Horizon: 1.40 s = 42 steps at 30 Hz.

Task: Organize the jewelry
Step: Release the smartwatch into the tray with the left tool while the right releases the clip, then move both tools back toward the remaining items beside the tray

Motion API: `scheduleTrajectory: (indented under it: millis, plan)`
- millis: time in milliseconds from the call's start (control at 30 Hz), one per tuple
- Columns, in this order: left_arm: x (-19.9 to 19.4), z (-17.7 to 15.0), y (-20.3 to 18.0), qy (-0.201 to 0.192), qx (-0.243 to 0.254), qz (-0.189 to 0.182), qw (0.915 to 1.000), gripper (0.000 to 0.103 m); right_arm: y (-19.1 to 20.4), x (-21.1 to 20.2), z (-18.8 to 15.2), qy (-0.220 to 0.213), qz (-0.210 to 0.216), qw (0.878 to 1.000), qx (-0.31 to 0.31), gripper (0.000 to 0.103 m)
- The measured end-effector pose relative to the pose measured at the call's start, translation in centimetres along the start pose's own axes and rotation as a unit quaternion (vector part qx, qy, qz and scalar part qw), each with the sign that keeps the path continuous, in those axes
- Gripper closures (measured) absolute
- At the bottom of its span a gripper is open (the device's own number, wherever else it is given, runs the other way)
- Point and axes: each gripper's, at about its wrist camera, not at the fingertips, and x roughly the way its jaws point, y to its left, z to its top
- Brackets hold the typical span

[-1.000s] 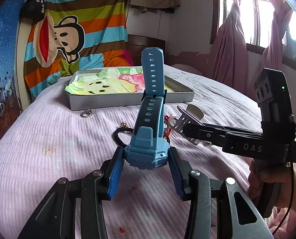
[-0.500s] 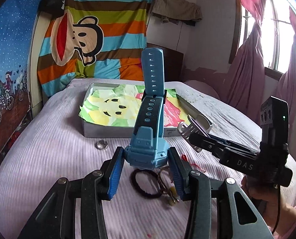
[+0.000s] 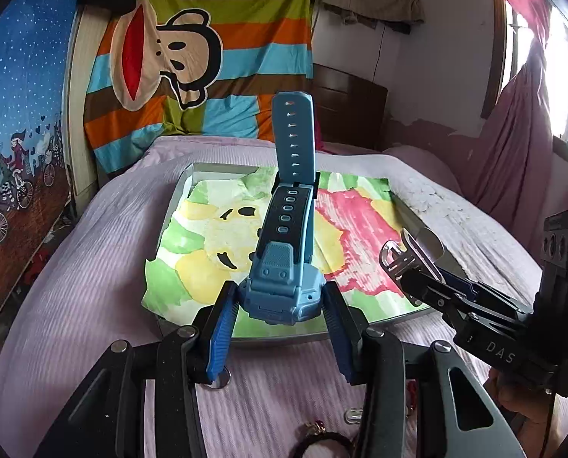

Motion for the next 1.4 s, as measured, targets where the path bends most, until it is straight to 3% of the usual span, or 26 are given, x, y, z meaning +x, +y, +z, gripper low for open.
scheduleTrajectory:
  millis: [300, 567, 700, 867, 933, 1133, 1400]
  plan:
    - [2.7, -0.4, -0.1, 0.059, -0.005, 0.017, 0.9981, 0.06, 0.6, 2.4, -0.7, 0.039, -0.022, 0.999, -0.028, 0.064]
    - [2.1, -0.3, -0.3, 0.054, -0.011, 0.003, 0.9985, 0.06, 0.5, 2.0, -1.0, 0.04, -0.024, 0.999, -0.028, 0.063]
    - [1.3, -0.7, -0.4, 0.039, -0.001, 0.005, 0.9992, 0.06, -0.3, 0.5, -1.4, 0.02, -0.031, 0.999, -0.013, 0.051]
    - [-0.9, -1.3, -0.6, 0.006, -0.003, 0.007, 1.0, 0.037, -1.0, -2.1, -2.0, -0.015, -0.036, 0.999, 0.005, 0.043]
    - [-2.0, -1.6, -0.5, -0.009, -0.004, 0.01, 0.9999, 0.033, -1.0, -3.5, -2.3, -0.034, -0.038, 0.999, 0.007, 0.034]
    - [-5.6, -3.4, -1.0, -0.063, -0.004, 0.022, 0.9978, 0.005, 0.1, -7.7, -3.7, -0.069, -0.041, 0.997, -0.002, 0.015]
    - [-8.8, -5.8, -1.0, -0.093, 0.001, 0.017, 0.9956, 0.0, 1.7, -12.6, -6.0, -0.109, -0.055, 0.992, -0.012, 0.003]
